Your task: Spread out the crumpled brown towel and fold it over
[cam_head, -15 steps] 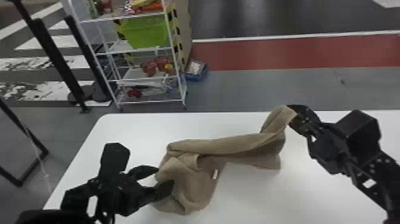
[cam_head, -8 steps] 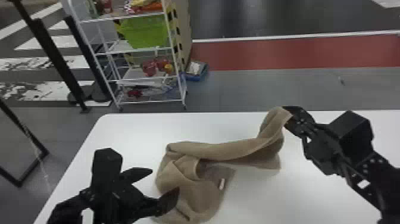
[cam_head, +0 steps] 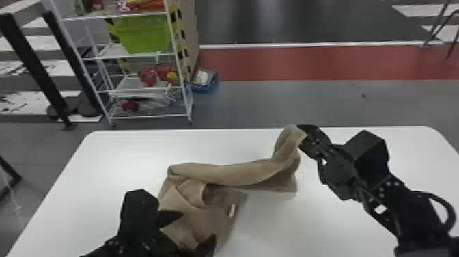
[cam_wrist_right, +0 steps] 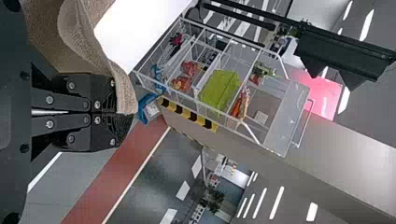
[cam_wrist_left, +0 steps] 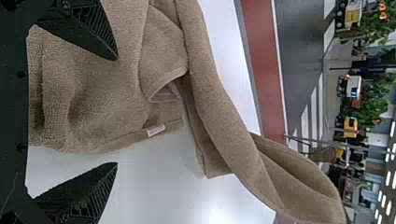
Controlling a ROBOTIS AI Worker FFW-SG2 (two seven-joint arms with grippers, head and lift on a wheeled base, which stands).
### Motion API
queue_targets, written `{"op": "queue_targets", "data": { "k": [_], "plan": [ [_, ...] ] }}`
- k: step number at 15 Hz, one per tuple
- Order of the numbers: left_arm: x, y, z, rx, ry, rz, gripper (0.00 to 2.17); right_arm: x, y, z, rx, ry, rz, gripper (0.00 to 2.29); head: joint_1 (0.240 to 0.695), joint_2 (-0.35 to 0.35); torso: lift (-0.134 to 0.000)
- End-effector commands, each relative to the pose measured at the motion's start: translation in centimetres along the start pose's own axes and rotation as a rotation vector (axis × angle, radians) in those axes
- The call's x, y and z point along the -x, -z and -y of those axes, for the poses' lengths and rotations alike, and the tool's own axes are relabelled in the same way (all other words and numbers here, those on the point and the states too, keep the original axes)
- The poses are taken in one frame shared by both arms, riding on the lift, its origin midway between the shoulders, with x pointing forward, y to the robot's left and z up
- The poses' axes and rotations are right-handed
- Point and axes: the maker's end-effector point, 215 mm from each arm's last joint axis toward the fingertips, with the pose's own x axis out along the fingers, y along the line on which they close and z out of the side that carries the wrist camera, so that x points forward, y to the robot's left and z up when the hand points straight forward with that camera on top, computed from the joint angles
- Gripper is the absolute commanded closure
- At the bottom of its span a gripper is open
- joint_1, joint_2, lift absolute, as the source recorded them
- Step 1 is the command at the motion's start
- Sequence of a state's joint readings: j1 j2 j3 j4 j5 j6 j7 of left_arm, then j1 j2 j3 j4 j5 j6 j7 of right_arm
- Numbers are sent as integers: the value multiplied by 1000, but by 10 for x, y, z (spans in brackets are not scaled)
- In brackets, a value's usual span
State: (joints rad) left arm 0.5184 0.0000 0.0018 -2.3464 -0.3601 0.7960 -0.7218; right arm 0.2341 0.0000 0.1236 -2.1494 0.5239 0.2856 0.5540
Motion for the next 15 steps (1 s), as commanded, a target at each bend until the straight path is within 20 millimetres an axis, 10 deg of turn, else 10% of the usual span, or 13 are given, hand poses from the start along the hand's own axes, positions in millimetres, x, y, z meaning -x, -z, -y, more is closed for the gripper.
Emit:
{"op": "queue_targets", "data": {
  "k": [1,7,11,15],
  "plan": [
    [-4,25,-3,13,-49,-94,83,0,-1,0,-4,-1,5,2148,695,77,-122],
    [-13,48,-11,22,-100,-145,286,0,-2,-2,-2,-3,10,2148,695,106,-122],
    [-3,49,-17,28,-62,-169,2034,2,1,4,-4,6,5,2148,695,92,-122],
    [34,34,-64,49,-102,-126,2037,5,6,5,-6,8,1,2148,695,121,-122]
  ]
}}
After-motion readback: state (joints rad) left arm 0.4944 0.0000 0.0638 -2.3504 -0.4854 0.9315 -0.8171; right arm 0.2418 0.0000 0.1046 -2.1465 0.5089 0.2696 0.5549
